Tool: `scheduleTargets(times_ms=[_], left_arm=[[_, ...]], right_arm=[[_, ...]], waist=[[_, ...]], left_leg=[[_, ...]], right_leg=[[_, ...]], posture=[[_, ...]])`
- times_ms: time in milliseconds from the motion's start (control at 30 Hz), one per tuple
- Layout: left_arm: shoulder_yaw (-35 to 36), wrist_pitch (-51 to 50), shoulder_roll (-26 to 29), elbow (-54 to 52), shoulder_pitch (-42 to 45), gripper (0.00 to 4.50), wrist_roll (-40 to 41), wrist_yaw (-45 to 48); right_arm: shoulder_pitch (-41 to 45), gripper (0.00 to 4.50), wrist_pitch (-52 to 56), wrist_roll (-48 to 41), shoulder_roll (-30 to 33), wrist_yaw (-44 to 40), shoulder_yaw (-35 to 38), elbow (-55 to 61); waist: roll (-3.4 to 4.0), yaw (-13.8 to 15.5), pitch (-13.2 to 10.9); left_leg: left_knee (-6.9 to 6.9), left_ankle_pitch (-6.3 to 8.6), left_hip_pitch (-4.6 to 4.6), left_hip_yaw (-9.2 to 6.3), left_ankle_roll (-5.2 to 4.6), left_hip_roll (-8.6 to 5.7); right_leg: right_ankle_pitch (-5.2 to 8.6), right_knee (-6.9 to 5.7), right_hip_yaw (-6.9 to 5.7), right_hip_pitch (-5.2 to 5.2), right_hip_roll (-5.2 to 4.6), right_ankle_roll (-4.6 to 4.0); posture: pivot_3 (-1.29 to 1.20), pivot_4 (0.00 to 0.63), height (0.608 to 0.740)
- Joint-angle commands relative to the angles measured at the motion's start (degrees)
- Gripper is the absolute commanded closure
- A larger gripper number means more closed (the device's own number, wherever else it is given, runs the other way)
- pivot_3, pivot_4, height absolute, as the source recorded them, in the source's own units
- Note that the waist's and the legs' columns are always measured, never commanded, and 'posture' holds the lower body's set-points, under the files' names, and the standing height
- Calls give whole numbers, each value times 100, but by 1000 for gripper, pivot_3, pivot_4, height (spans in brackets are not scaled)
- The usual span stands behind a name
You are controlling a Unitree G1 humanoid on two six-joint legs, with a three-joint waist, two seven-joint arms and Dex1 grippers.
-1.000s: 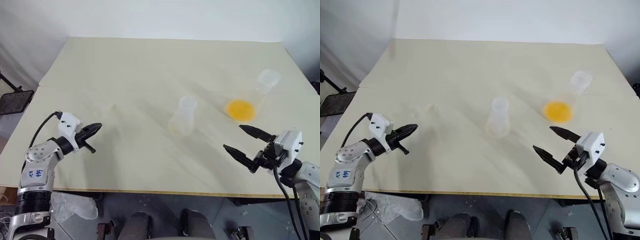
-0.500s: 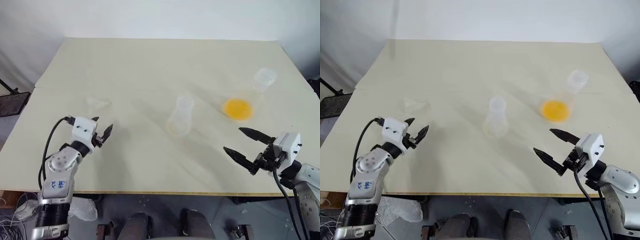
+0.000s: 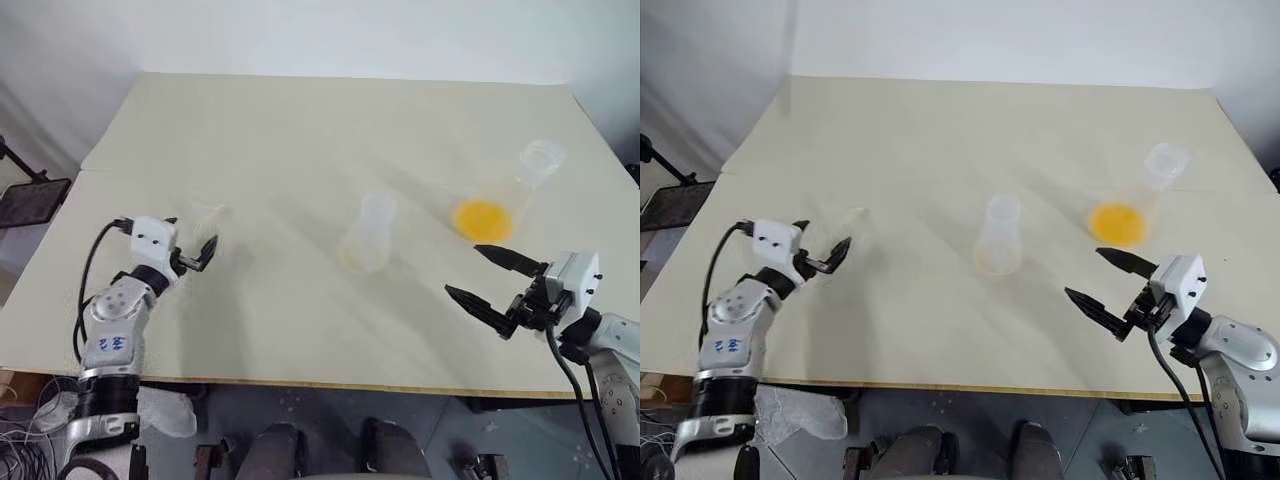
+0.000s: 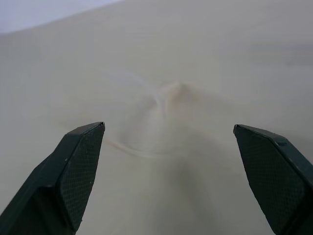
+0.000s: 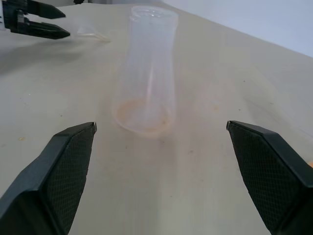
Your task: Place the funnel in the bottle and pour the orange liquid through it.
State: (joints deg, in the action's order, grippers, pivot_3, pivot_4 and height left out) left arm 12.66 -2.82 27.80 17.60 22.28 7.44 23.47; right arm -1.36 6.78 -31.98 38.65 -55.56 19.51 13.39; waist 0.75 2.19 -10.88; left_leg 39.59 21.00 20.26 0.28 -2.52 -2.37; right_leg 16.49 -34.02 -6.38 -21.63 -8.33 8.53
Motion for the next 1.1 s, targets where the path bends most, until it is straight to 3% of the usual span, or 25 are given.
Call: scheduleTargets(times_ms=[33, 133, 233, 600, 633, 1100], left_arm=[[-99, 391, 44, 540, 393, 15, -98, 77], [-233, 607, -26, 1111, 790, 15, -121, 199], [-323, 903, -59, 1820, 1227, 647, -43, 575], [-276, 783, 76, 2001, 1518, 4318, 190, 1420], [-277, 753, 102, 1955, 1538, 4458, 221, 1504], [-630, 272, 426, 1573, 2664, 4458, 541, 3245]], right_arm=[[-47, 0, -8, -34, 66, 22, 111, 175], [-102, 0, -10, -36, 70, 51, 148, 215], [-185, 0, -12, -33, 62, 96, 178, 282], [-284, 0, -60, -46, 48, 211, 212, 349], [-280, 0, -66, -42, 45, 217, 207, 345], [-138, 0, -260, -11, -30, 316, 225, 207]], waist=[[0, -5, 0], [0, -5, 0], [-1, 13, 0], [-1, -58, 0], [-1, -53, 0], [-5, -67, -3]], left_leg=[[0, 0, 0, 1, 0, 0], [0, 0, 0, 2, 0, 0], [1, 0, 2, 3, -1, -1], [1, -1, 2, 6, -2, 2], [2, -1, 2, 5, -2, 1], [6, -1, 7, 1, -2, 0]], right_leg=[[0, 1, 0, 0, 0, 0], [0, 0, -2, 0, 1, 0], [-1, 0, -6, 0, 1, 1], [-1, -3, -9, -1, 2, 2], [-1, -3, -8, -1, 1, 2], [-1, -4, -12, -1, 2, 2]], posture=[[0, 150, 740], [0, 150, 740], [0, 150, 740], [0, 150, 740], [0, 150, 740], [0, 150, 740]])
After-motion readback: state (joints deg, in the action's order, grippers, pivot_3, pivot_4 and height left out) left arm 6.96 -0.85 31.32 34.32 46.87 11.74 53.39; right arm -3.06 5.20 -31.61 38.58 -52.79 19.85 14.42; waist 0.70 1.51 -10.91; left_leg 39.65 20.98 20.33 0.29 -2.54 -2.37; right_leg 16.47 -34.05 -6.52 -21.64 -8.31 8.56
